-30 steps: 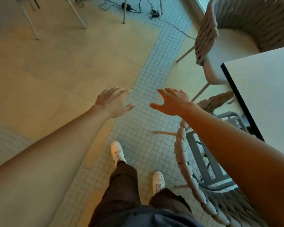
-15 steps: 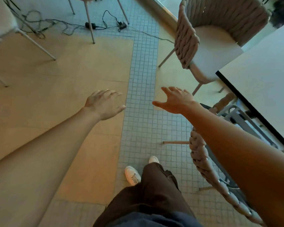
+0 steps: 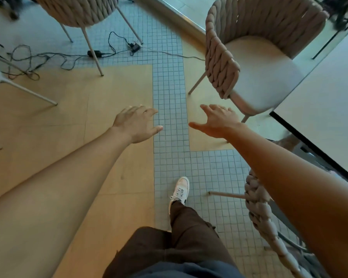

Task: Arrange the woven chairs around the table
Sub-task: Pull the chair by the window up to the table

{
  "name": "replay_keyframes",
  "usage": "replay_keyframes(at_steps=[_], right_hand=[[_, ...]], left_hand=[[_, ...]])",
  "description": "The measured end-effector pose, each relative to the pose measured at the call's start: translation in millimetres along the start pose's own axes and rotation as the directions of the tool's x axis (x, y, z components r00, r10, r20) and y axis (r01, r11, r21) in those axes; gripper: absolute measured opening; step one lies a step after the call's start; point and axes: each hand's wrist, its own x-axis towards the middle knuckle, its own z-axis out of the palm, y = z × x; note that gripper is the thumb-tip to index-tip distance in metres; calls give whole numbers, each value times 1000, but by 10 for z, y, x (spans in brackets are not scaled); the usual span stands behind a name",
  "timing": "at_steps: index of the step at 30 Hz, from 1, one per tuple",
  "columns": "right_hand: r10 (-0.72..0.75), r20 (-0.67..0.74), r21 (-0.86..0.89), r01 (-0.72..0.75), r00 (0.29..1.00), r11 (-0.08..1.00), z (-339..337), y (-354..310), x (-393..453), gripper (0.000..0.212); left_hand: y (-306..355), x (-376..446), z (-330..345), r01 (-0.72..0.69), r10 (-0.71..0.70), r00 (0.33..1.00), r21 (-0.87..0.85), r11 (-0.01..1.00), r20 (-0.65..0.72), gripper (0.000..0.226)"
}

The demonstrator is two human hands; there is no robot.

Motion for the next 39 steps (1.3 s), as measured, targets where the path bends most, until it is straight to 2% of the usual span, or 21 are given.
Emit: replay_keyframes(at_steps=[12, 22, 32, 39], right_hand=[[97, -44, 34, -96, 994, 995, -600, 309, 800, 94], [257, -83, 74, -251, 963, 965, -1061, 363, 1625, 91], [450, -88, 196, -427, 889, 883, -1205, 192, 2286, 90], [529, -83, 244, -498, 844, 832, -1220, 264, 2620, 91]], left_hand=[[-202, 1235, -526, -116, 116, 993, 28, 993, -26, 75], [-614, 2483, -981, -268, 270, 962, 46, 962, -42, 76], [-953, 3698, -1354, -471, 477, 879, 147, 870, -5, 79], [-877, 4330, -1471, -600, 602, 797, 190, 777, 59, 77]])
